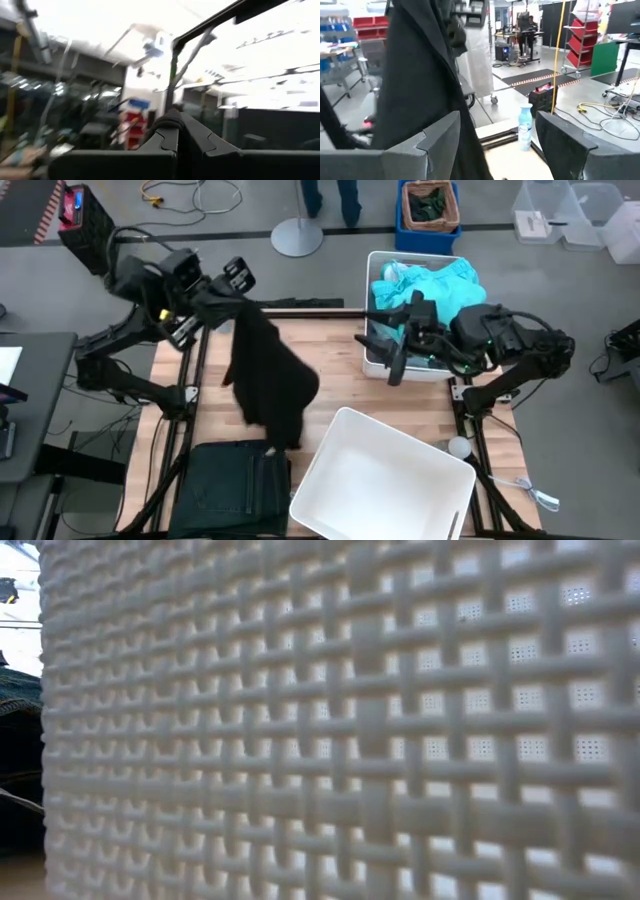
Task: Sort clothes
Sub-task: Put the black shirt into the bottom white laundry bin
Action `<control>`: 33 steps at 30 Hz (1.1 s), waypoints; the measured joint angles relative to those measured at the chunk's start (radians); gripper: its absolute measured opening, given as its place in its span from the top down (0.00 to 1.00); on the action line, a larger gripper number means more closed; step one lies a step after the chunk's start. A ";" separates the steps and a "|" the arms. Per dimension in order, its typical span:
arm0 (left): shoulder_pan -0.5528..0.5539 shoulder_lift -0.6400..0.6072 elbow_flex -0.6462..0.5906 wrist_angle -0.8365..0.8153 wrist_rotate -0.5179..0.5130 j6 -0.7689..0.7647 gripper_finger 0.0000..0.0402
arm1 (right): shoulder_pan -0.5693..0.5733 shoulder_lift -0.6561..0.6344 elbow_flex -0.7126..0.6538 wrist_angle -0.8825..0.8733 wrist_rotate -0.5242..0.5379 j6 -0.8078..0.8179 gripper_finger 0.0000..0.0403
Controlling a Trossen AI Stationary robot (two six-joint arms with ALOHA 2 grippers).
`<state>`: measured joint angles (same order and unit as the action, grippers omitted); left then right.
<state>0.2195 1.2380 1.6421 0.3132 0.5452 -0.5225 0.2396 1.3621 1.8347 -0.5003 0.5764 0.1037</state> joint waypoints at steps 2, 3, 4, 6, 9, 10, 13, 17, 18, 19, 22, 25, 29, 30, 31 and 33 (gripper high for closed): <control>-0.028 0.007 0.000 0.063 -0.001 -0.024 1.00 | 0.013 0.002 0.000 -0.019 -0.001 0.000 0.31; -0.041 0.009 0.000 0.091 -0.001 -0.034 1.00 | 0.020 0.009 0.000 -0.023 -0.001 0.000 0.31; -0.053 0.010 -0.001 0.114 -0.001 -0.040 1.00 | 0.025 0.013 0.000 -0.025 -0.001 0.000 0.31; -0.076 0.017 -0.001 0.154 -0.001 -0.043 1.00 | 0.035 0.024 0.000 -0.036 -0.002 0.001 0.31; -0.107 0.017 0.000 0.192 -0.008 -0.051 1.00 | 0.049 0.036 0.000 -0.046 -0.004 0.001 0.31; -0.120 0.019 0.000 0.202 -0.014 -0.051 1.00 | 0.054 0.044 0.000 -0.045 -0.004 0.004 0.31; -0.162 0.024 0.000 0.203 -0.050 -0.023 1.00 | 0.055 0.049 0.000 -0.046 -0.003 0.008 0.31; -0.226 0.072 0.000 0.207 -0.129 0.021 1.00 | 0.055 0.050 0.000 -0.042 -0.003 0.004 0.31; -0.241 0.092 0.000 0.206 -0.154 0.029 1.00 | 0.055 0.046 0.000 -0.033 -0.002 -0.005 0.31; -0.255 0.116 0.000 0.204 -0.171 0.035 1.00 | 0.054 0.042 0.000 -0.022 -0.002 -0.019 0.31; -0.286 0.186 -0.001 0.196 -0.193 0.039 1.00 | 0.055 0.009 0.000 0.043 -0.002 -0.067 0.31; -0.303 0.250 -0.001 0.176 -0.194 0.031 1.00 | 0.055 -0.045 0.000 0.118 -0.002 -0.110 0.31; -0.322 0.317 -0.001 0.105 -0.220 0.046 1.00 | 0.055 -0.110 0.000 0.192 -0.001 -0.120 0.31; -0.328 0.336 -0.001 0.087 -0.241 0.048 1.00 | 0.055 -0.123 0.000 0.201 -0.001 -0.120 0.31; -0.333 0.358 0.006 0.066 -0.255 0.053 1.00 | 0.055 -0.135 0.000 0.202 -0.001 -0.120 0.31; -0.344 0.409 0.045 -0.013 -0.263 0.059 1.00 | 0.055 -0.151 0.000 0.193 -0.001 -0.120 0.31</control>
<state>-0.1240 1.6473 1.6873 0.3004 0.2821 -0.4640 0.2943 1.2110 1.8351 -0.3073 0.5758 -0.0163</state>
